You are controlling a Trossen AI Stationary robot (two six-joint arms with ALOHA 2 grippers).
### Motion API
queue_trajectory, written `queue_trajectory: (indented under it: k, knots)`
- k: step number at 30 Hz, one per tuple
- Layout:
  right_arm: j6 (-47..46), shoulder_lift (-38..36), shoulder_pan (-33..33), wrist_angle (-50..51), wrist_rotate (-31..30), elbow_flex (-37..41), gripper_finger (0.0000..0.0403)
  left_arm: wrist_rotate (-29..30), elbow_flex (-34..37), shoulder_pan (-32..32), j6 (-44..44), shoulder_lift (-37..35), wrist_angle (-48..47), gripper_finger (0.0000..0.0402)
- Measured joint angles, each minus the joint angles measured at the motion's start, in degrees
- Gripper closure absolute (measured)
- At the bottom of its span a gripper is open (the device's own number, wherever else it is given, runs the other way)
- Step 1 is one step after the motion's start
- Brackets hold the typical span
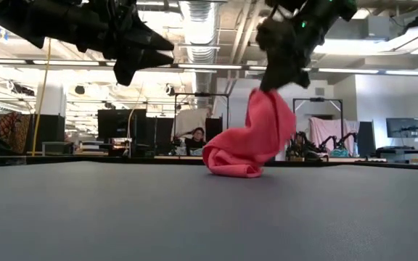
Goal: Roll towel
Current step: Fold the pink towel
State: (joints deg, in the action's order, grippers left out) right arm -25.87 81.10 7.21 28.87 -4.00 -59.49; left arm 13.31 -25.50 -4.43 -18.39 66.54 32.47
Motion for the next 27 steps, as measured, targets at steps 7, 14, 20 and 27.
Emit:
queue_trajectory:
  k: [7,14,20,27]
  knots:
    - [-1.52,3.79,2.45,10.46,0.61,-0.01,0.0235,0.86,-2.07,0.18,3.18,8.03,-3.37,0.0237]
    - [-2.44,4.21,2.72,11.89,-0.50,3.09,0.0217,-0.03,-13.22,0.50,8.93,22.20,-3.49,0.0212]
    - [-3.47,4.06,2.20,11.38,-0.49,4.40,0.0349,-4.73,-22.21,1.02,14.08,30.11,-3.89,0.0214]
    - [-2.72,4.19,3.16,10.93,-0.56,4.43,0.0385,-10.08,-32.37,1.68,27.22,40.13,-7.49,0.0215]
